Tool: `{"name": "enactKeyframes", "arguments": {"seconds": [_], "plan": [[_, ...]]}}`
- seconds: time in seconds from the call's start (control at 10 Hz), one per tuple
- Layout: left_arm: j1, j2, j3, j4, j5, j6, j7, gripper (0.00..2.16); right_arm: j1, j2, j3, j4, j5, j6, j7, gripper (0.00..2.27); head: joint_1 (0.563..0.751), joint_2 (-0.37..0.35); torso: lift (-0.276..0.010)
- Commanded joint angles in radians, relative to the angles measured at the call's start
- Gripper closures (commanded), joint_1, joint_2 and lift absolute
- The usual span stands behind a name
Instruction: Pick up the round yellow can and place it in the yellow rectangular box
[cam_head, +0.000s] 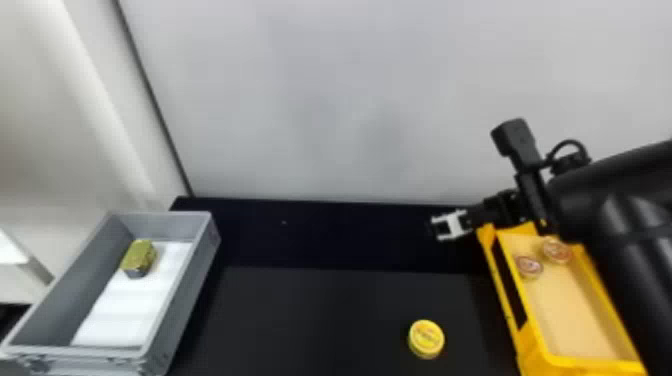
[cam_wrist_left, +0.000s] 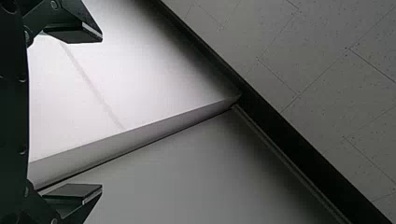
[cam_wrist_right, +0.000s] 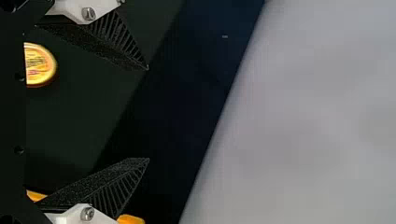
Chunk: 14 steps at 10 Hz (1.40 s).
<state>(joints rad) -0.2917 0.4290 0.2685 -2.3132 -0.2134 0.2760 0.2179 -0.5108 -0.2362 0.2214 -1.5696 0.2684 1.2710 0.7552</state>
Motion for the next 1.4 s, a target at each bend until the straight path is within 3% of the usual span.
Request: {"name": "enactKeyframes", "arguments": {"seconds": [0.0, 0.6, 1.3], "plan": [[-0.001, -0.004, -0.005, 0.0, 0.002, -0.001, 0.002, 0.14, 0.046, 0.035, 0.009, 0.019, 0.117, -0.022, 0.057, 0.1, 0.663, 0.054, 0.008], [-0.007, -0.013, -0.017, 0.002, 0.006, -0.001, 0.0, 0.14, 0.112, 0.055, 0.041, 0.111, 0.143, -0.131, 0.113, 0.11, 0.663, 0.054, 0.008], [-0.017, -0.021, -0.026, 0.006, 0.009, -0.012, 0.0, 0.14, 0.143, 0.064, 0.047, 0.301, 0.163, -0.29, 0.113, 0.11, 0.663, 0.054, 0.008]]}}
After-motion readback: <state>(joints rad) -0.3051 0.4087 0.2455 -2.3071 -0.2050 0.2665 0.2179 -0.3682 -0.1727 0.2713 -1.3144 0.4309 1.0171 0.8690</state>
